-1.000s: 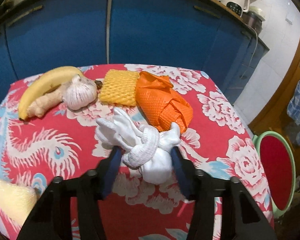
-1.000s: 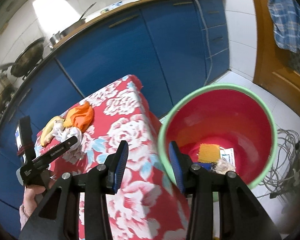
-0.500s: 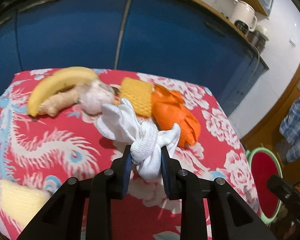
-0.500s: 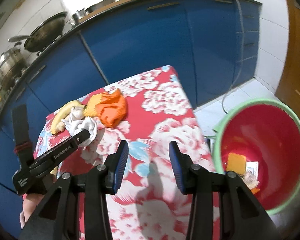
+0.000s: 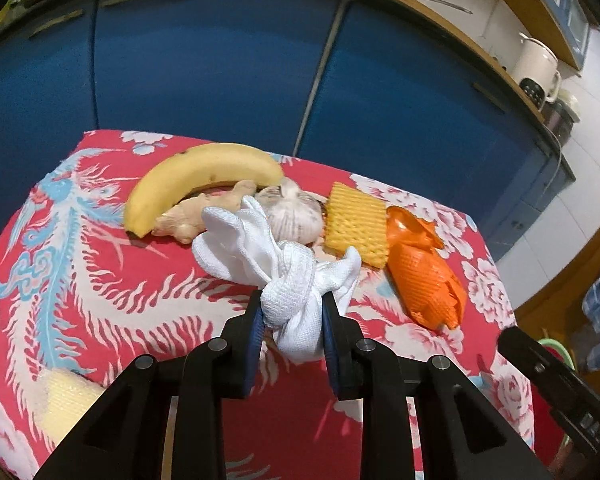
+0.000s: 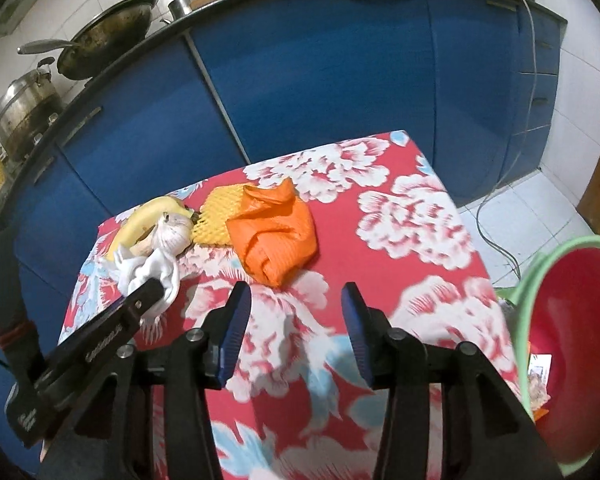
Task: Collect trash
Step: 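Close the left tool on the white cloth while the right tool grasps the orange mesh bag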
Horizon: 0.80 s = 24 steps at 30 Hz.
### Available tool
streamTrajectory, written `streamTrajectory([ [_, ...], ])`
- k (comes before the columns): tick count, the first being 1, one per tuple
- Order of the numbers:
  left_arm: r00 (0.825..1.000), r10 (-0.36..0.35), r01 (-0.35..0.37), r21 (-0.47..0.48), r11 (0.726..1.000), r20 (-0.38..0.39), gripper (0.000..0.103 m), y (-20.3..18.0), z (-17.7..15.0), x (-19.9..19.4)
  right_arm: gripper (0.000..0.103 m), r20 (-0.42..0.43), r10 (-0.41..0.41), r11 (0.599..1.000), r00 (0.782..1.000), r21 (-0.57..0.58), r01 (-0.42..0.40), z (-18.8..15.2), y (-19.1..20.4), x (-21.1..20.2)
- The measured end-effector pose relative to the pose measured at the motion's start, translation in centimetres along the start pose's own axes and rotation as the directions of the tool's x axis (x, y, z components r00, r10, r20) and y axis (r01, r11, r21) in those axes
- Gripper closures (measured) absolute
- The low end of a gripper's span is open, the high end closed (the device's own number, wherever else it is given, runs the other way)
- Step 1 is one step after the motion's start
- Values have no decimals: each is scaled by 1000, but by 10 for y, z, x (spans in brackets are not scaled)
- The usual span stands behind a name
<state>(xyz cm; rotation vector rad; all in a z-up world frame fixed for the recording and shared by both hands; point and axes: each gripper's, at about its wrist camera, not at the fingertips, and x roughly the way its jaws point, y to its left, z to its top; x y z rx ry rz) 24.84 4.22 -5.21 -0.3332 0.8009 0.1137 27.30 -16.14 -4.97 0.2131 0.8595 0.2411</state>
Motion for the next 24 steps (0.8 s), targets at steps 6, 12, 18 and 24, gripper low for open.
streamTrajectory([
  [6,1000,5,-5,-13,1000,-9,76,3,-1,3,54,-18,-6,1000,1000,2,6,6,10,28],
  [12,1000,11,-11,-28,1000,-17,76,6,-1,6,54,-30,-16,1000,999,-9,16,7,19,48],
  [18,1000,9,-10,-36,999,-26,76,7,-1,9,56,-43,-19,1000,999,-14,19,7,21,60],
  [24,1000,4,-4,-29,1000,-24,76,6,-1,7,81,-41,-36,999,999,-21,35,6,17,64],
])
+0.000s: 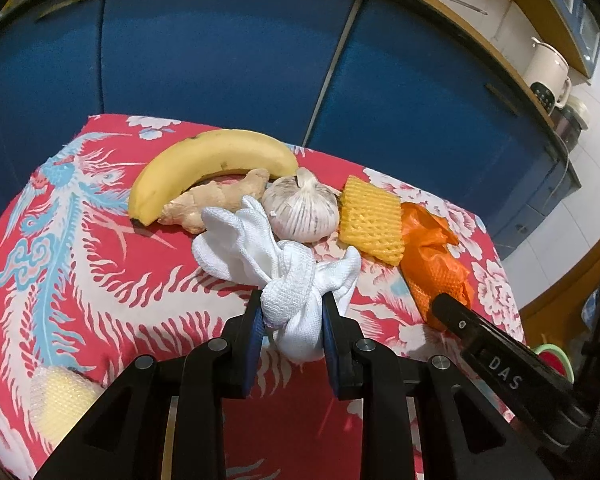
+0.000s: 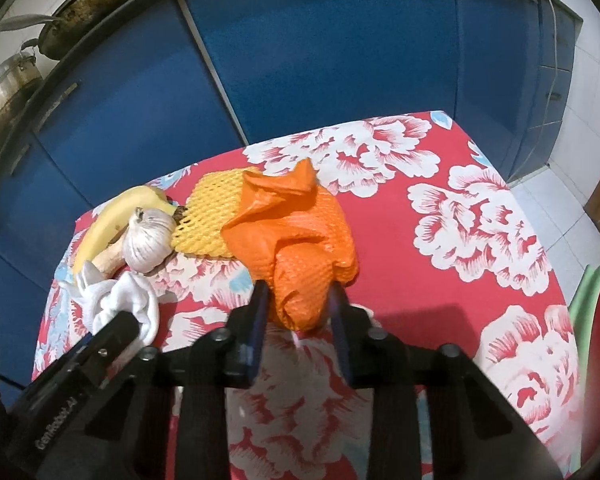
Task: Collect trash
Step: 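Close the left tool on the white cloth while the right tool grasps the orange mesh bag, then carry the white cloth and orange mesh bag over the red bucket and release both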
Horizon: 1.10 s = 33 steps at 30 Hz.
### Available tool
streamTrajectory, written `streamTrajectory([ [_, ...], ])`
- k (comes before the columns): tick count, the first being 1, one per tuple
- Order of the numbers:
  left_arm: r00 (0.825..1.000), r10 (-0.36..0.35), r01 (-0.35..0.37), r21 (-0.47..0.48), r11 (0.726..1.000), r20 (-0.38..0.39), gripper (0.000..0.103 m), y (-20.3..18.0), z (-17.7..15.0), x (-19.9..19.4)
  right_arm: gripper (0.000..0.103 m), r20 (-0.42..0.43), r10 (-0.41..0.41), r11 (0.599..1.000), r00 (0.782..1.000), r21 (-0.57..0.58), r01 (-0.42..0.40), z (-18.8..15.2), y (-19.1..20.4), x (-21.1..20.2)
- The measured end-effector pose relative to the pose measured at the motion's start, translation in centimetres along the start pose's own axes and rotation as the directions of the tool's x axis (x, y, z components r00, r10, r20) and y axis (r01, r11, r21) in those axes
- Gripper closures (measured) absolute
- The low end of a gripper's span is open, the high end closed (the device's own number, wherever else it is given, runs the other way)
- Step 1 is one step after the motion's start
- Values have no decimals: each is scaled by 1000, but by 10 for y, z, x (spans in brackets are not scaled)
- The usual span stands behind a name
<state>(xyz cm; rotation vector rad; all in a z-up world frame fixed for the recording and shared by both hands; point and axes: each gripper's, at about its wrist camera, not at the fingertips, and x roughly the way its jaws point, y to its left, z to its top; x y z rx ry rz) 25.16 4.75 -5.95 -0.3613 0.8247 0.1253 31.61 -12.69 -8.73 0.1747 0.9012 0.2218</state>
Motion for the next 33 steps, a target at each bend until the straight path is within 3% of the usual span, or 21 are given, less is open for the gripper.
streamTrajectory([
  [5,1000,-8,8,17,1000,7,76,-4,-1,-3,92,19,10,1000,1000,1,-10,-1,-5,-8],
  [18,1000,-8,7,62,998,21,76,-14,-5,-8,93,103,33,998,994,57,-39,-17,-29,-69],
  [33,998,-48,42,126,991,41,76,-36,-10,-22,93,201,-24,993,979,117,1,-50,-76,-151],
])
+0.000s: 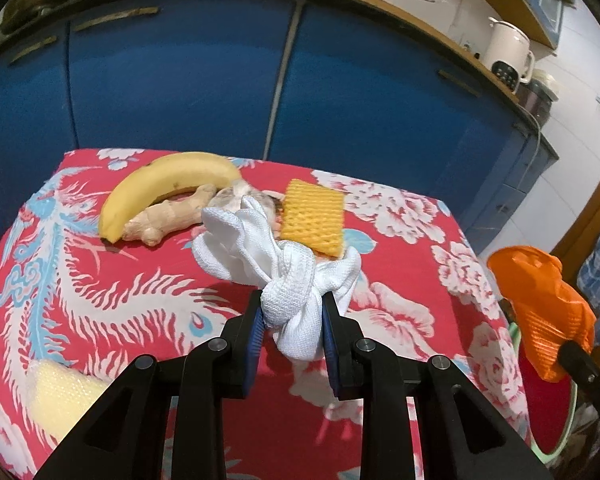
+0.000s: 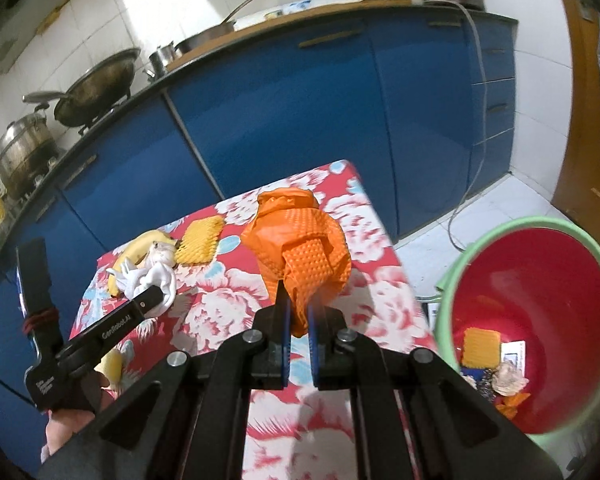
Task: Collect trash
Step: 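Carry the white cloth and orange mesh bag over the red bucket and release both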
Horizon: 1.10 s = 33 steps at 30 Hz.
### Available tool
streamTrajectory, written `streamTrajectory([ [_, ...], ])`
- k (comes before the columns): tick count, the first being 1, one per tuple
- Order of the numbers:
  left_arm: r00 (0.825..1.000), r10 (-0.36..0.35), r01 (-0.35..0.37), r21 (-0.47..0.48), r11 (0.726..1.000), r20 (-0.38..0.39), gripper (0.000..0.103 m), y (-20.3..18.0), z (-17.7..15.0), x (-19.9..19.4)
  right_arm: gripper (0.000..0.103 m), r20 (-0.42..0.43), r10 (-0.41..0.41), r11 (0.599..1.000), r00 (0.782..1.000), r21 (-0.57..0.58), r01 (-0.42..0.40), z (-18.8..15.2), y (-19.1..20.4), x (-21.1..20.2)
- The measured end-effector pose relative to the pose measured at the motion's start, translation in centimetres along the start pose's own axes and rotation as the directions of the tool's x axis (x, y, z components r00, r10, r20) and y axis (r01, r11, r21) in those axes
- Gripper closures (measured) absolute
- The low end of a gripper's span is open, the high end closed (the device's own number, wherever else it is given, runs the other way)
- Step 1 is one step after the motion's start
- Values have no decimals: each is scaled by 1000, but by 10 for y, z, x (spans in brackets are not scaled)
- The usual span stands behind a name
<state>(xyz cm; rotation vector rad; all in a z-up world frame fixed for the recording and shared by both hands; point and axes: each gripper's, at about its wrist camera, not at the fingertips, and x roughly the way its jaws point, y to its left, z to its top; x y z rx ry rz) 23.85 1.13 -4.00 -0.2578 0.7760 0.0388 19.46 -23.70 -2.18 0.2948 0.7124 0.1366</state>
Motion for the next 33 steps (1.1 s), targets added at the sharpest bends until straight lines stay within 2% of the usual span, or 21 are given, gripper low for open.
streamTrajectory([
  [15,998,-68,66,110,992,16,76,-50,-9,-24,93,67,-115,989,991,97,108,-18,-67,-62],
  [23,994,-105,103,157,982,2,76,-80,-19,-36,93,62,-163,973,985,173,150,-32,-109,-81],
  [33,983,-178,184,213,960,-46,76,-117,-37,-45,93,34,-213,947,977,254,198,-49,-149,-88],
])
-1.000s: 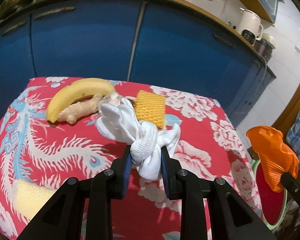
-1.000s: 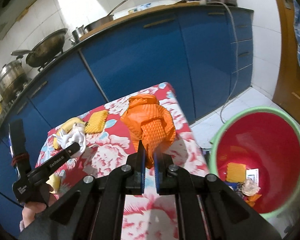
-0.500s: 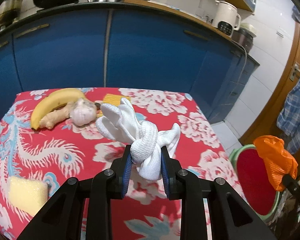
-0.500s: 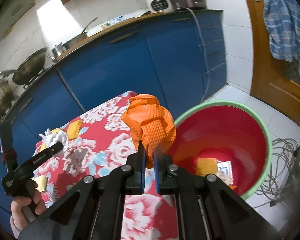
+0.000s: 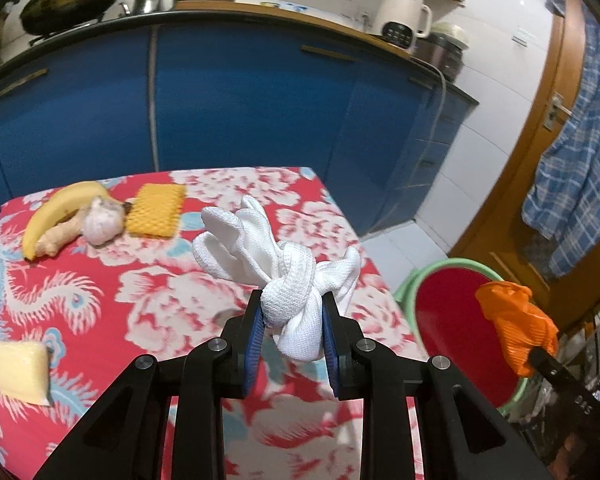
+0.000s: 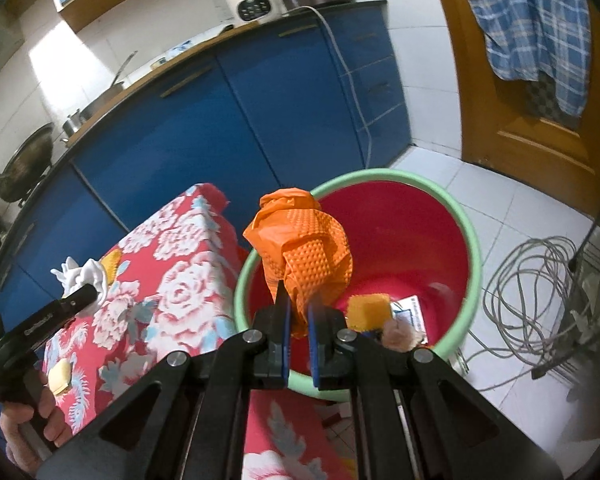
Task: Collect trash
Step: 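Carry the white cloth and orange mesh bag over the red bucket and release both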
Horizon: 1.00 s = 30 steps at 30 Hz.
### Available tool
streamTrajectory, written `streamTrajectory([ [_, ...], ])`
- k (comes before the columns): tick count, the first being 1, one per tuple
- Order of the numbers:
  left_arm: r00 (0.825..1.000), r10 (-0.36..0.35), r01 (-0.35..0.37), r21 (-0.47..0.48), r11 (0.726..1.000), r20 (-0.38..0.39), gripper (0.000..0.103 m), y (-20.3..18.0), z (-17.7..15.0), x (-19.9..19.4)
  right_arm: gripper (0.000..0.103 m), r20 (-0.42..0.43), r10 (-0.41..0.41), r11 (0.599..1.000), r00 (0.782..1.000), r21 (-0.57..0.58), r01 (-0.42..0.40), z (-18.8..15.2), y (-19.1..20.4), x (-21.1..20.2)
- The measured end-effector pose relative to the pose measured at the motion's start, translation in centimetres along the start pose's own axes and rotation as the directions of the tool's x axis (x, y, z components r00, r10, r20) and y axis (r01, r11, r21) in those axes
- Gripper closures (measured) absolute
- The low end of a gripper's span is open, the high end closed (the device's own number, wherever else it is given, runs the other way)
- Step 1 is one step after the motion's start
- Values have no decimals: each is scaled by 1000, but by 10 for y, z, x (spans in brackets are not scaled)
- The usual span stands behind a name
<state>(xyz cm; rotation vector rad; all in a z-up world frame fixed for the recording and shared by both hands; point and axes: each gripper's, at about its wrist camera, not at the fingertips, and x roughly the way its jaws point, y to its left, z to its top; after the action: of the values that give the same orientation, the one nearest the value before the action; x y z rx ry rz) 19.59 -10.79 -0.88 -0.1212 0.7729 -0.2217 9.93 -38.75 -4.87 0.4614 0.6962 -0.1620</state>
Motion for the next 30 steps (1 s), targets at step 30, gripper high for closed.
streamTrajectory([
  [30,973,-190,212,193,958,-129,76,-121,-17,22,69,40,-40,992,998,119,35,-4,-66,-25],
])
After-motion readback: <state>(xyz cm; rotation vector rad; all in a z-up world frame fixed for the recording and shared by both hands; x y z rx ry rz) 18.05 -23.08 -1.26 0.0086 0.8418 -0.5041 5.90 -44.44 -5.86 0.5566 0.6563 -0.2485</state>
